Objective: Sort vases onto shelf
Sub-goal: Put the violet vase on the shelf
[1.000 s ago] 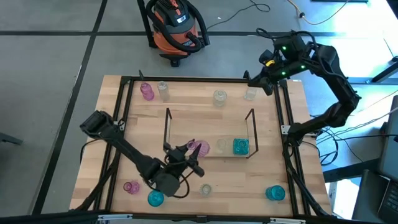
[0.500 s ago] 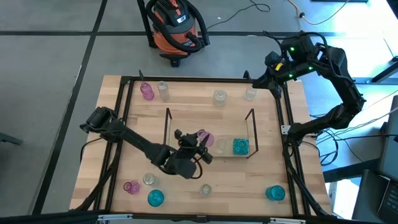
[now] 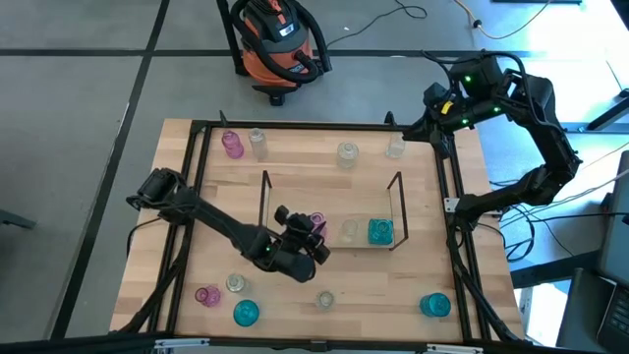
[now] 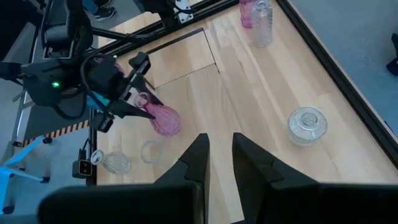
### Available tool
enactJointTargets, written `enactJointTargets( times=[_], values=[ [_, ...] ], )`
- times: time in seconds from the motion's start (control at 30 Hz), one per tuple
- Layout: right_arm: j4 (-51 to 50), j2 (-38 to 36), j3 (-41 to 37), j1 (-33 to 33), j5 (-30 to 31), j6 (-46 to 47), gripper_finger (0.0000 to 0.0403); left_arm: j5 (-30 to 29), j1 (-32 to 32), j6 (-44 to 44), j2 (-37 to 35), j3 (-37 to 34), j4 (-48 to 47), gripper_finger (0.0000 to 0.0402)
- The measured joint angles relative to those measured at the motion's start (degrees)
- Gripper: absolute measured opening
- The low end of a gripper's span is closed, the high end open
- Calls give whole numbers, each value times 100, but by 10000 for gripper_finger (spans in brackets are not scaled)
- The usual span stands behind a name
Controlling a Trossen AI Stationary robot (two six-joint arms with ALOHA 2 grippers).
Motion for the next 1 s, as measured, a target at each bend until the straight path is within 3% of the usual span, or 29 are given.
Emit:
enactJointTargets(
  times=[0.17, 0.43, 0.67, 1.0],
  values=[
    [0, 0, 2, 0, 2, 0, 50, 384, 122, -130, 0, -2, 15, 118],
    [0, 0, 2, 0, 4, 0, 50, 377, 198, -131, 0, -2, -9, 119],
    [0, 0, 2, 0, 9, 1, 50, 608, 257, -132, -4, -4, 12, 153],
    [2, 1, 2, 0, 15, 2, 50, 894, 313, -130, -4, -2, 68, 143]
  ],
)
